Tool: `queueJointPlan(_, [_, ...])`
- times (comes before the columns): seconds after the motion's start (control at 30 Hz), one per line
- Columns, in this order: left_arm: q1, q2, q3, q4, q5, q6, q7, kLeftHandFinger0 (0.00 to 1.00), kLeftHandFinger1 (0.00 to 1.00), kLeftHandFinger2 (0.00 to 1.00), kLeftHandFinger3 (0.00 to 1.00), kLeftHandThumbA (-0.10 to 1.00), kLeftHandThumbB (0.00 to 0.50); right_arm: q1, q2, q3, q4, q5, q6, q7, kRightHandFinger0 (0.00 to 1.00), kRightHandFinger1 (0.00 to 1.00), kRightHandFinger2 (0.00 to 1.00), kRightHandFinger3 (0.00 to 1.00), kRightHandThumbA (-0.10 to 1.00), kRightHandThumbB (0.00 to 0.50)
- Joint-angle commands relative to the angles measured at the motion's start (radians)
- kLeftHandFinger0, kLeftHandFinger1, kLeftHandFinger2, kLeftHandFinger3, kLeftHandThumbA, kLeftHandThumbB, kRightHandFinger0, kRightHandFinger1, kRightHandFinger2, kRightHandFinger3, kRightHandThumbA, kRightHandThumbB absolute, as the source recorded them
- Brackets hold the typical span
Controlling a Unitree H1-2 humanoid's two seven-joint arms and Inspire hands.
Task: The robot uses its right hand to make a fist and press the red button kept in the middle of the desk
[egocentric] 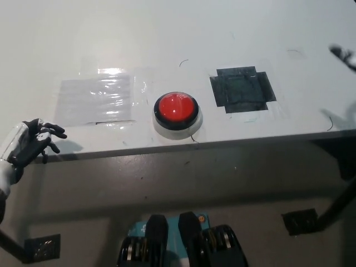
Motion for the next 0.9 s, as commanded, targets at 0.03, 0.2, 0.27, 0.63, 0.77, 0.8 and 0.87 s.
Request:
queueJointPlan(0.03, [-0.025,0.027,0.005,-0.019,0.001,0.007,-0.014,0.2,0.33,0.47,0.61,0.48,0.0,-0.156,-0.001,0.056,0.028,-0.004,-0.006,0.033,0.0,0.0,0.33,0.4,1.0,0.093])
queueJointPlan(0.2, [-0.03,0.026,0.008,0.0,-0.001,-0.004,-0.019,0.19,0.32,0.46,0.6,0.48,0.0,-0.264,0.027,0.101,0.096,-0.004,-0.035,0.045,0.0,0.0,0.33,0.41,1.0,0.123])
queueJointPlan(0.27, [-0.03,0.026,0.006,0.002,0.0,-0.005,-0.021,0.19,0.32,0.46,0.61,0.48,0.0,-0.328,0.067,0.118,0.145,-0.002,-0.059,0.044,0.0,0.0,0.32,0.4,1.0,0.105])
queueJointPlan(0.63, [-0.043,0.025,-0.006,-0.001,0.01,0.003,-0.021,0.23,0.33,0.48,0.62,0.5,0.0,-0.437,0.221,0.151,0.33,-0.013,-0.14,0.033,0.0,0.0,0.3,0.35,1.0,0.196])
queueJointPlan(0.77, [-0.051,0.023,-0.011,-0.009,0.013,0.017,-0.02,0.23,0.34,0.48,0.62,0.49,0.0,-0.455,0.303,0.169,0.416,-0.007,-0.195,0.046,0.0,0.0,0.29,0.34,1.0,0.179])
queueJointPlan(0.8, [-0.052,0.023,-0.011,-0.007,0.013,0.014,-0.021,0.23,0.34,0.48,0.62,0.49,0.0,-0.457,0.315,0.168,0.435,0.001,-0.208,0.054,0.0,0.0,0.3,0.36,1.0,0.177])
queueJointPlan(0.87, [-0.054,0.023,-0.013,-0.001,0.012,0.008,-0.023,0.22,0.34,0.48,0.61,0.5,0.0,-0.453,0.336,0.17,0.457,-0.001,-0.224,0.058,0.0,0.0,0.35,0.38,1.0,0.187])
